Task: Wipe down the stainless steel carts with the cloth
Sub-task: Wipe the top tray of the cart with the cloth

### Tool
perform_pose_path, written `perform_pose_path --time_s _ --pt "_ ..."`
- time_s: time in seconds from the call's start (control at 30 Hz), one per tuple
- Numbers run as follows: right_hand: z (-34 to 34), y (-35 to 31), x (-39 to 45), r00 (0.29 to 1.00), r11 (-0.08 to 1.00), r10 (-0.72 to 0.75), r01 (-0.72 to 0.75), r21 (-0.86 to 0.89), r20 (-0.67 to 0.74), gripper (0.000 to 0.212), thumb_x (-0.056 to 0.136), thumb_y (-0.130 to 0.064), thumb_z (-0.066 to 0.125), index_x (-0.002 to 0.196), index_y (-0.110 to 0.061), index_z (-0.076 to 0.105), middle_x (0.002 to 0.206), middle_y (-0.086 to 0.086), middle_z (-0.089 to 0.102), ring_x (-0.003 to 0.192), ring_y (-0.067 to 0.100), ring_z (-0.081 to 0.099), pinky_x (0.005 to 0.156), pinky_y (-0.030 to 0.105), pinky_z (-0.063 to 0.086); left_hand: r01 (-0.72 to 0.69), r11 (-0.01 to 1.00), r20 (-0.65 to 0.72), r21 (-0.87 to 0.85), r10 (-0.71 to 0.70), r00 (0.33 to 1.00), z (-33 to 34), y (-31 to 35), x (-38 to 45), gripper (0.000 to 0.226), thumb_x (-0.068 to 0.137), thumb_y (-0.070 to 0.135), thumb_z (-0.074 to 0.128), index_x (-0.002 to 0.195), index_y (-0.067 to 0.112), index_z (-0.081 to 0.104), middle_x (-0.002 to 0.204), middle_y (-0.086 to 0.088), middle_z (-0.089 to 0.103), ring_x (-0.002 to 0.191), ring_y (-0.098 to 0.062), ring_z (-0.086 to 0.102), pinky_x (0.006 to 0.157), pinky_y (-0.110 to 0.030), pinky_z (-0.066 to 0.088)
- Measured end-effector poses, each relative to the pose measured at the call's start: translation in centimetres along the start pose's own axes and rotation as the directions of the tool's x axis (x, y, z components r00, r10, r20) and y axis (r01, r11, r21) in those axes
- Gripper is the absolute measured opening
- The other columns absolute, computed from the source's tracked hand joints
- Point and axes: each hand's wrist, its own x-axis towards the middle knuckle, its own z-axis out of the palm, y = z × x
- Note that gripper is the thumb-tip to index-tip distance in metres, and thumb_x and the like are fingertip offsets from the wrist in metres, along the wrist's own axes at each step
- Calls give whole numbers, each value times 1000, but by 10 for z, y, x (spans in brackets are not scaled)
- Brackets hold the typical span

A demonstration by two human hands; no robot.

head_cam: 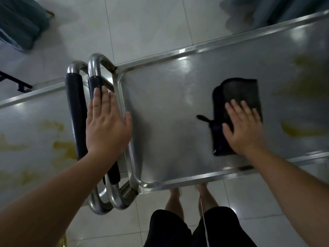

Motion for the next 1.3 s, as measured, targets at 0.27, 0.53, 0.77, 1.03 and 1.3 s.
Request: perform_pose_path --time_s 0.27,0.53,0.77,1.03,1.3 --pt "6 -112 52 935 935 348 -342 89 -71 75 99 -49 32 167 -17 25 175 3 21 161 32 15 128 59 13 16 1000 2 -9 -16 1000 0 -2 2 76 110 55 10 169 8 2 178 -5 -12 160 -14 -24 130 -36 -12" --pt "43 -286 24 932 937 -348 342 70 100 72 105 -49 22 169 -20 8 177 -2 5 163 25 -6 129 55 4 15 1000 -5 -17 -16 1000 0 -2 2 74 111 53 12 169 7 3 178 -7 -9 162 -16 -19 131 -38 -10" --pt "28 -205 54 816 821 -570 570 34 94 73 98 -57 41 165 -29 31 172 -8 26 161 18 18 131 46 11 18 999 -7 -46 -19 1000 1 -3 3 74 111 54 14 169 9 6 178 -5 -9 161 -12 -22 131 -36 -11" --pt "-30 -29 142 992 993 106 -103 50 -65 75 96 -56 34 165 -27 31 173 0 26 160 29 22 127 51 13 23 995 -2 -95 -23 1000 0 -4 2 72 111 53 14 170 11 8 178 -2 -8 160 -9 -22 132 -38 -8" --pt "-26 -143 190 857 845 514 -497 197 -45 76 100 -49 24 169 -19 14 177 0 8 163 29 3 130 55 3 31 996 -8 -89 -32 999 -1 -6 3 74 111 54 14 169 10 10 178 -3 -8 161 -11 -22 130 -33 -14"
